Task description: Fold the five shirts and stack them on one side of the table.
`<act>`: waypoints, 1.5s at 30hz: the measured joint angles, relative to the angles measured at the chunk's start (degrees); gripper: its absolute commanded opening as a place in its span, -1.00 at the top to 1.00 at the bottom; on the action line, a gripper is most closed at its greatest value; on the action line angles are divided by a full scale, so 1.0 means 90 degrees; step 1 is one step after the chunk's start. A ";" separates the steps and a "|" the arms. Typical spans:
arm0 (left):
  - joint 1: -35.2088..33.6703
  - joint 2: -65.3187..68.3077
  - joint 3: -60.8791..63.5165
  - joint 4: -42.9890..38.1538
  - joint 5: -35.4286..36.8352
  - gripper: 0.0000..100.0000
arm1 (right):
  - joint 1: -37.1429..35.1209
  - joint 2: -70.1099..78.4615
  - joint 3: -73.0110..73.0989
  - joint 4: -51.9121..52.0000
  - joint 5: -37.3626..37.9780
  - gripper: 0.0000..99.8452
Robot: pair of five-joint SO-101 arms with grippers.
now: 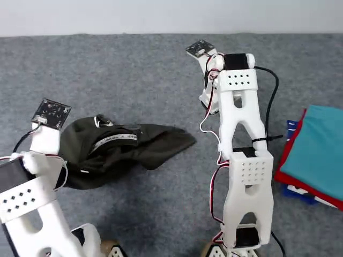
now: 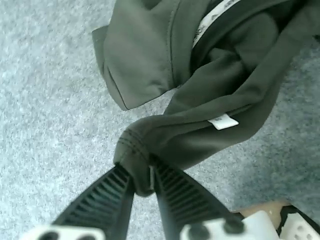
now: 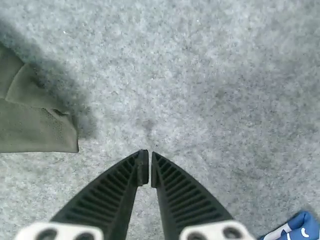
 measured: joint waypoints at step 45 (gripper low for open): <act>-0.2501 0.0147 -0.2208 -0.0586 0.1201 0.81 | -0.3136 -0.1846 0.2911 0.0000 -0.0567 0.83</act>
